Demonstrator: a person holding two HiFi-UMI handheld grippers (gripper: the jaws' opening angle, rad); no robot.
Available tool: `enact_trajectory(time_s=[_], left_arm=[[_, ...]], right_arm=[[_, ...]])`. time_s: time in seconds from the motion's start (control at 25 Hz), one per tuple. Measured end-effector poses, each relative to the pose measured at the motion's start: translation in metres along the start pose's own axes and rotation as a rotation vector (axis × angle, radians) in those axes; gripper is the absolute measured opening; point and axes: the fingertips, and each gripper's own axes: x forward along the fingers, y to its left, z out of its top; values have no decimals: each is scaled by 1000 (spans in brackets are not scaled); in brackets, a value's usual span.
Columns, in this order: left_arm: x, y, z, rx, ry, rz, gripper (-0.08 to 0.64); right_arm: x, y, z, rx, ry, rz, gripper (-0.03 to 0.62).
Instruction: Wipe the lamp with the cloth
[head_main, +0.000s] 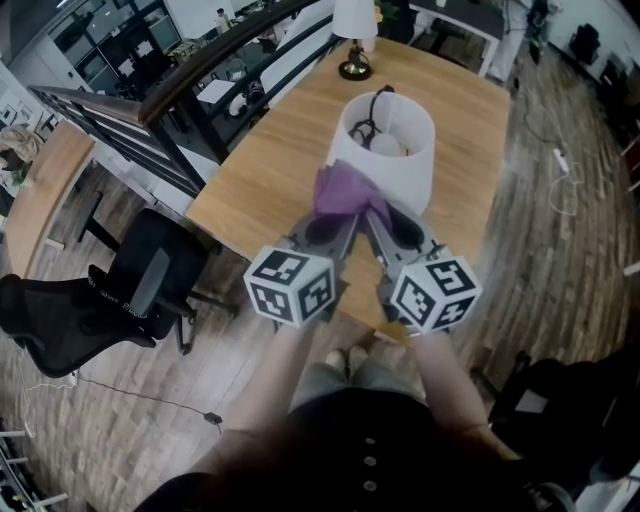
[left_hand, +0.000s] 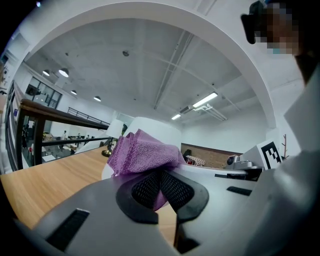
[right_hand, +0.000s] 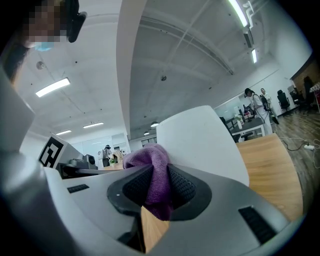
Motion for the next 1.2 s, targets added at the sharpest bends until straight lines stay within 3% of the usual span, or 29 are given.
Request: enact_trajectory(time_s=[1.2], left_arm=[[1, 8, -79, -101, 149, 17, 11]], right_arm=[[-8, -13, -73, 67, 148, -50, 78]])
